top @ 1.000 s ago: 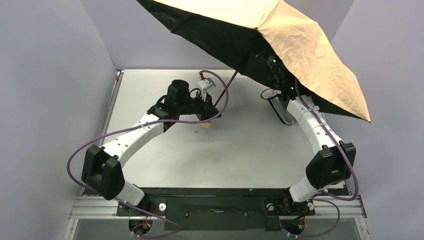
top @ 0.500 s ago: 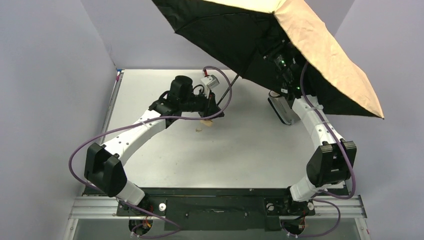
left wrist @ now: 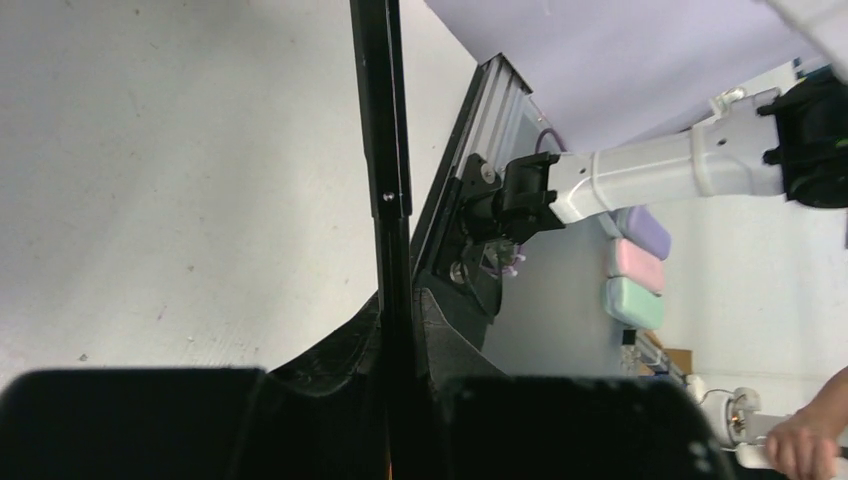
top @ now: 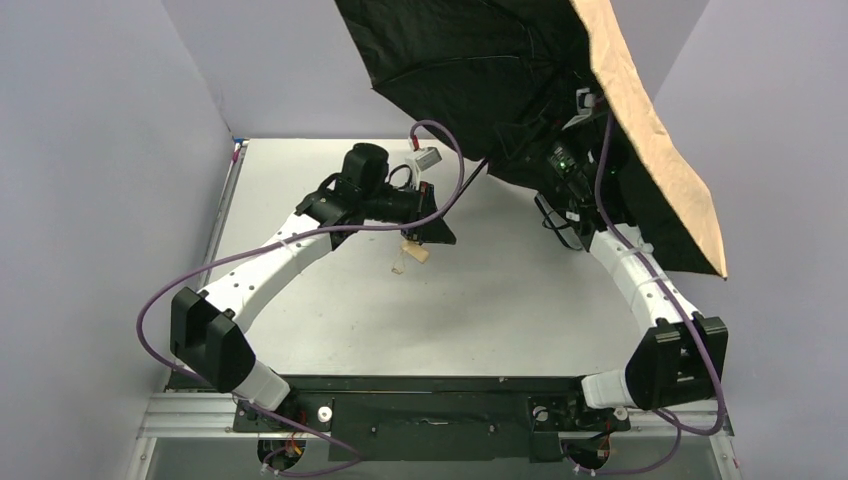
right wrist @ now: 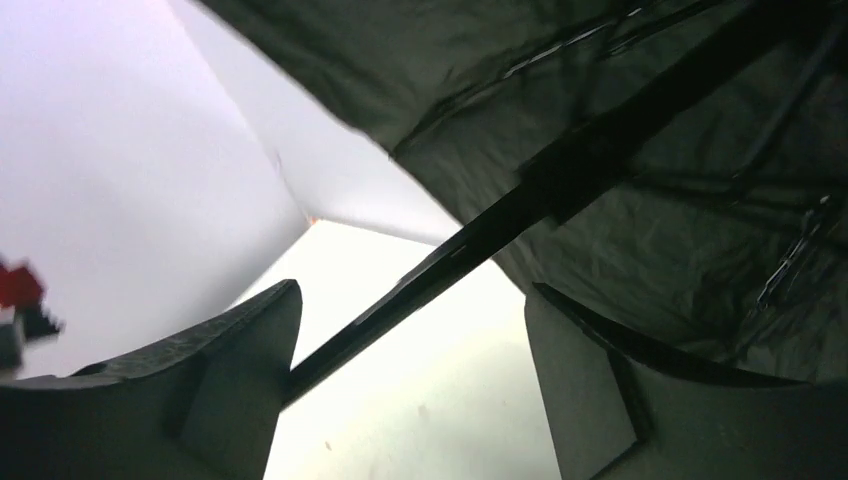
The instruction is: Open the umbrella
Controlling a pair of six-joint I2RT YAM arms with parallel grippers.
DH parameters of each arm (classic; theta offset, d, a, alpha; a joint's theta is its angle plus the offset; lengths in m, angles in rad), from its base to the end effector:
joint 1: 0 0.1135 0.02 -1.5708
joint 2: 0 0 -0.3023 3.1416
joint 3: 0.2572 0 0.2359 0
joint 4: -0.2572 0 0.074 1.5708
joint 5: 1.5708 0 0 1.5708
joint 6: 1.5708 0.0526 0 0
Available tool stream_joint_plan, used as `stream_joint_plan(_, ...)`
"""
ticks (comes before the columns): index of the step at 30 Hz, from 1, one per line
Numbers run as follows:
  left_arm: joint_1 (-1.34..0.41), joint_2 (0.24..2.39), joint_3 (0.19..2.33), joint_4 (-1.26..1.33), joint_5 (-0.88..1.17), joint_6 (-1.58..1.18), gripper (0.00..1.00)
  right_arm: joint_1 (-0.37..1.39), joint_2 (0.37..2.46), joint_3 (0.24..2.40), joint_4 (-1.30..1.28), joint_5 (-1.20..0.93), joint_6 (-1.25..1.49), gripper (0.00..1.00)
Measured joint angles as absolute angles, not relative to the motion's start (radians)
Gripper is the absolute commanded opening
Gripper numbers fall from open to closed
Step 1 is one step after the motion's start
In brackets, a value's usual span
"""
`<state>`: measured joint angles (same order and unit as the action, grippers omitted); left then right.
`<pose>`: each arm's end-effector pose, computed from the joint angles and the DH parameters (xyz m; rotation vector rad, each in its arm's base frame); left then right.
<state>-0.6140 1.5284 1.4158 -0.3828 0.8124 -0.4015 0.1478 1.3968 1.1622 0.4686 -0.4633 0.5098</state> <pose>0.2539 -0.2257 0.3971 0.7773 2.0818 -1.4331 0.3143 0.0706 0.4446 -0.1543 1.4065 0.8571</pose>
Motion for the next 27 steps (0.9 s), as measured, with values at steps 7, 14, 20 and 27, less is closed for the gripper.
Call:
stream_joint_plan(7,-0.602,1.536,1.424,-0.324,0.823,-0.523,0.0,0.232,1.266,1.114,0.269,-0.538,0.234,0.87)
stream_joint_plan(14,-0.571,1.536,1.426,-0.281,0.825,-0.57,0.0,0.258,1.09,1.015,0.046,-0.547,-0.191,0.86)
stream_joint_plan(20,-0.572,1.524,1.417,-0.297,0.836,-0.543,0.0,0.265,1.034,1.001,-0.033,-0.425,-0.764,0.84)
stream_joint_plan(27,-0.584,1.477,1.372,-0.352,0.852,-0.477,0.0,0.279,1.045,0.91,0.238,-0.356,-1.206,0.77)
